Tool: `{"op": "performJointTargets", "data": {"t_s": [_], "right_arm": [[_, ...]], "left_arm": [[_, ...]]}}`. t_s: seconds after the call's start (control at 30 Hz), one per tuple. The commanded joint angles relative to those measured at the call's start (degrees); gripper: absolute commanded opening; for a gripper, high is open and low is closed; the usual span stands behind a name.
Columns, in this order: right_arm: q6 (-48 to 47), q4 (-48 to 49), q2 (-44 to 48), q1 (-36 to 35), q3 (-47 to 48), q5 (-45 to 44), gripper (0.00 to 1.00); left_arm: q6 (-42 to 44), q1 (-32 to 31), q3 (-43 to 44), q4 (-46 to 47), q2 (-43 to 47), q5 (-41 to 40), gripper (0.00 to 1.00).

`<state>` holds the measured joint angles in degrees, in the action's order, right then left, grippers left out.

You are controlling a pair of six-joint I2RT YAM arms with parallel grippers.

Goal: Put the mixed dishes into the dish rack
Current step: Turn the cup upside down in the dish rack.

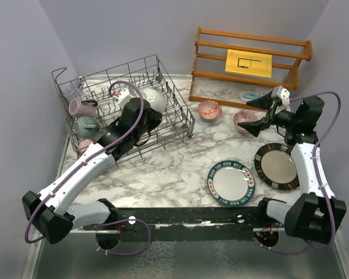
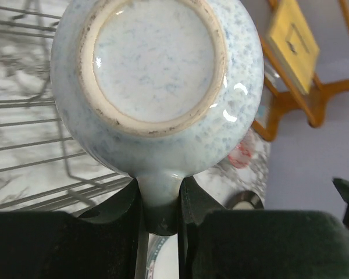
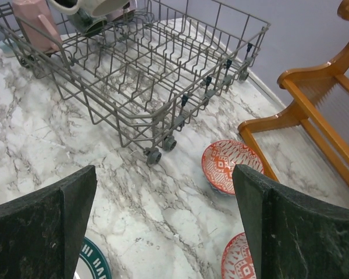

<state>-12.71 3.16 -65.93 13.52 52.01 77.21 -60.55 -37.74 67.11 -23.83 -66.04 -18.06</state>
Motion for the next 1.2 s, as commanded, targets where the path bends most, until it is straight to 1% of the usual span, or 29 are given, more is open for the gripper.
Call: {"op": "performJointTargets", "data": {"t_s": [0.0,0.1,0.2,0.27,0.37,0.43,0.5,0.67,0.97,1.17], "right_arm": [[2.44,2.26,0.31,0.28,-1.47,-2.03,1.0],[2.76,2.47,-0.21,0.28,-1.58,-1.9,1.0],[2.7,2.51,-0.58,0.28,-1.76,-1.94,1.0],[2.78,2.63,-0.81,0.28,-1.83,-1.79,1.0],[2.92,2.96,-1.09,0.28,-2.05,-1.24,1.0],[3.04,3.1,-1.36,0.28,-2.23,-1.05,1.0],[3.04,3.1,-1.59,0.28,-2.2,-0.4,1.0],[3.3,2.88,-2.26,0.28,-2.18,0.66,1.0],[4.78,5.12,-2.67,0.28,-3.3,1.69,1.0],[5.89,6.4,-3.65,0.28,-3.69,2.34,1.0]], "left_arm": [[-10.28,-0.06,8.13,-15.28,-1.84,-16.4,0.0],[-18.83,-0.06,18.08,-30.73,-8.94,-22.06,0.0],[-28.06,-0.06,25.93,-45.5,-15.5,-26.55,0.0],[-32.18,-0.06,29.39,-50.95,-18.59,-28.03,0.0],[-36.7,-0.06,32.01,-55.9,-21.39,-29.43,0.0],[-39.01,0.01,32.05,-57.5,-22.32,-30.31,0.0],[-41.41,0.38,30.27,-57.54,-22.25,-30.83,0.0],[-47.1,3.31,27.14,-57.56,-23.01,-31.29,0.0],[-55.2,9.36,20.68,-57.61,-28.04,-26.41,0.0],[-57.53,9.7,20.39,-57.71,-30.77,-23.15,0.0]]}}
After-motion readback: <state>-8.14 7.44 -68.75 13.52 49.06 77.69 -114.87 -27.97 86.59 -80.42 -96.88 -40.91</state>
